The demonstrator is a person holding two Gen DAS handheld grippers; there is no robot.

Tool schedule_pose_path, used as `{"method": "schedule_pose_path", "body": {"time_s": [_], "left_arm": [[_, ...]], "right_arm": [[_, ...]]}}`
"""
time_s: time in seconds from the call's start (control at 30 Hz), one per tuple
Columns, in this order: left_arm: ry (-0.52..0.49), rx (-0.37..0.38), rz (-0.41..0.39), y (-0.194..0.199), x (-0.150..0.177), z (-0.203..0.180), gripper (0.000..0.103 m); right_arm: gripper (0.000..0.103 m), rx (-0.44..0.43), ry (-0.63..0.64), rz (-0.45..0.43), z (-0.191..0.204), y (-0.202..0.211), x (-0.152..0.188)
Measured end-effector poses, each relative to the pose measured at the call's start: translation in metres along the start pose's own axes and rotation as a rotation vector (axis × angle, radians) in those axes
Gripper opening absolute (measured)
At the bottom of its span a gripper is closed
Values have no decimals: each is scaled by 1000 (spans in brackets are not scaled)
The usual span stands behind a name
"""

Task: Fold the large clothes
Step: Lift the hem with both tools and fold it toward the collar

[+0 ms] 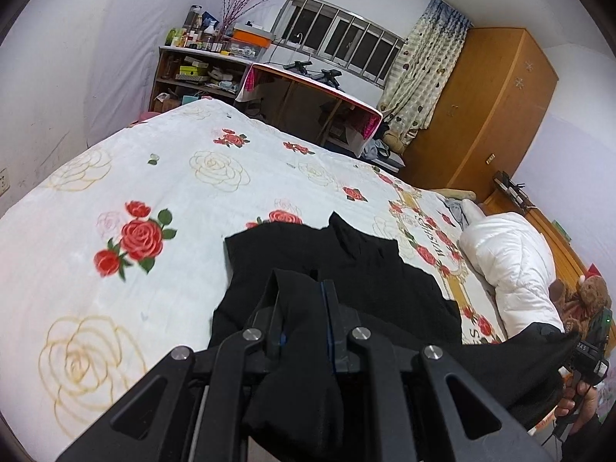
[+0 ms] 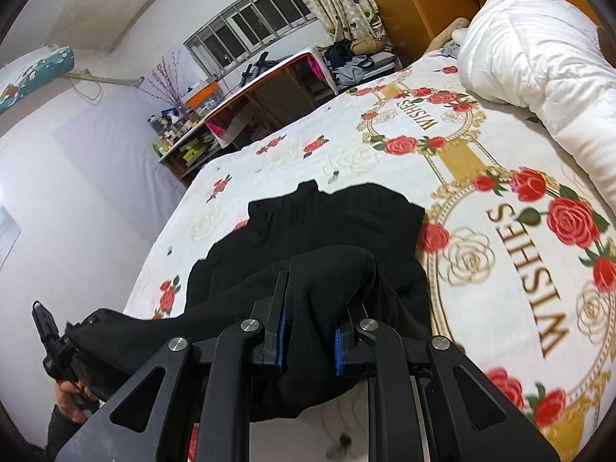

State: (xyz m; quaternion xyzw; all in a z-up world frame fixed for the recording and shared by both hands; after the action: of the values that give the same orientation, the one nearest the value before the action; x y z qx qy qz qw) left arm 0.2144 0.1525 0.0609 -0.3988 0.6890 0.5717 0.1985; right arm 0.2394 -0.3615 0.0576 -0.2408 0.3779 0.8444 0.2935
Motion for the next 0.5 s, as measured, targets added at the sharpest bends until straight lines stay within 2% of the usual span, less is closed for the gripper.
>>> {"method": "schedule_pose_path", "body": {"time_s": [0.5], "left_arm": [[0,-47,51,-103,-52,-23,15]], "right_arm": [[18,51,-44,24,-25,-90,-66]]}}
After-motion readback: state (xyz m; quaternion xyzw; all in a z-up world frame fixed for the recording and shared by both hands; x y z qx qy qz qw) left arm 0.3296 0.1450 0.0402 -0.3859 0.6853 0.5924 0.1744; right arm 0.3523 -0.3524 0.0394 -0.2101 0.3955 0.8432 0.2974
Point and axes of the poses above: each gripper's, at about its wrist camera, not at the fingertips, and y roughly against the way its jaws point, z to its left, x to its underside, the point moved 1 cm from there along -y, roughly the way its jaws point, and after that the axes turned 11 degrees about -x, right-handed, at the moved point
